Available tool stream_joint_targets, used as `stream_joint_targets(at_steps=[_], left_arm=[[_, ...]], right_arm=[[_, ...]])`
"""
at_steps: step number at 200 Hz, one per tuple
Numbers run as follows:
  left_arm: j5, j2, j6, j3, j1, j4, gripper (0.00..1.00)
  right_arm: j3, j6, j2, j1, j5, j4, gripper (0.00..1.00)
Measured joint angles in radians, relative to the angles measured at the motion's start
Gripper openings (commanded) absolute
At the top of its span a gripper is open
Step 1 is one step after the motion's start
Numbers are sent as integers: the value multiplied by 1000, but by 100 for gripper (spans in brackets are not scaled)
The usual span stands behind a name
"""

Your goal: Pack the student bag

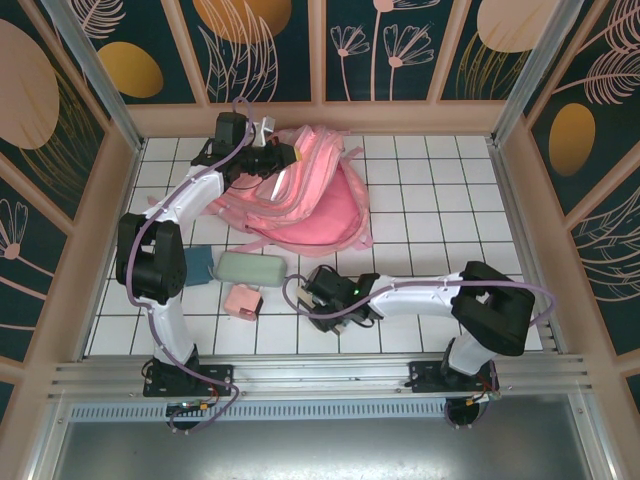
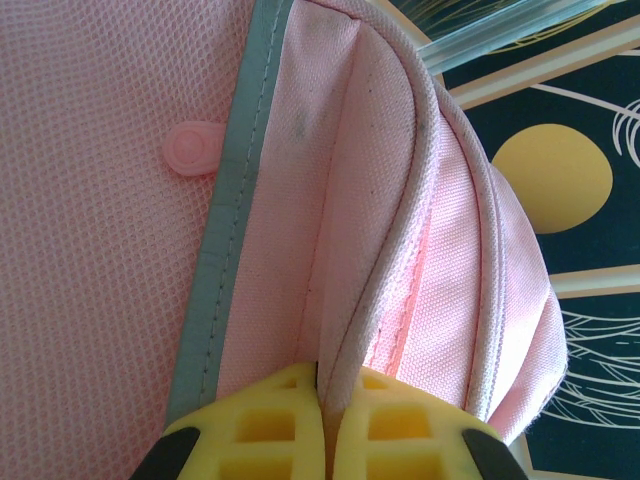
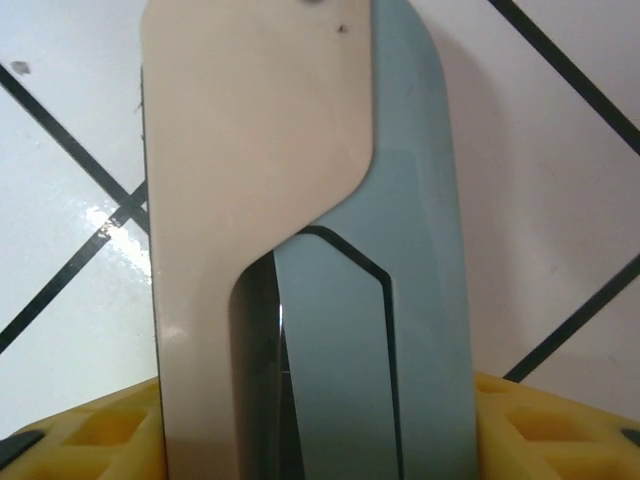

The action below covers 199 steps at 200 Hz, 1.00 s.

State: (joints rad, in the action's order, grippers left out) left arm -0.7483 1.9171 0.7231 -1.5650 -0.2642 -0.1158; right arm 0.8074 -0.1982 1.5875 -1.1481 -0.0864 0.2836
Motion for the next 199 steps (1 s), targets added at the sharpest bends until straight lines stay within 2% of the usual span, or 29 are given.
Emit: stream_joint_targets(at_steps=[14,50,60,84,119,142,163,199], left_arm=[[-5,0,0,0,4,0,0],[-34,0,2,0,16,3,0],[-39,0,5,-4,18,3,0],[-47,1,5,-29,23,-5,0],[-56,19,12,-95,31,-45,0],[-55,46,7,-161,21,-108,0],[-36,98,-28,-280,-7,-204,0],[-36,142,-48,-391,-68,-274,0]], right_arm=[[0,0,0,1,0,1,30],[-1,-6,-31,27,15,10,26],[-7,-16,-66,50,22,8,19],[-43,-45,-211,150,53,-5,13],[-113,-106,-442,332,126,-53,12],[-124,-154,-522,438,183,-71,16],[-122,-199,-521,523,212,-101,18],[-81,-292,-386,601,230,-146,17]])
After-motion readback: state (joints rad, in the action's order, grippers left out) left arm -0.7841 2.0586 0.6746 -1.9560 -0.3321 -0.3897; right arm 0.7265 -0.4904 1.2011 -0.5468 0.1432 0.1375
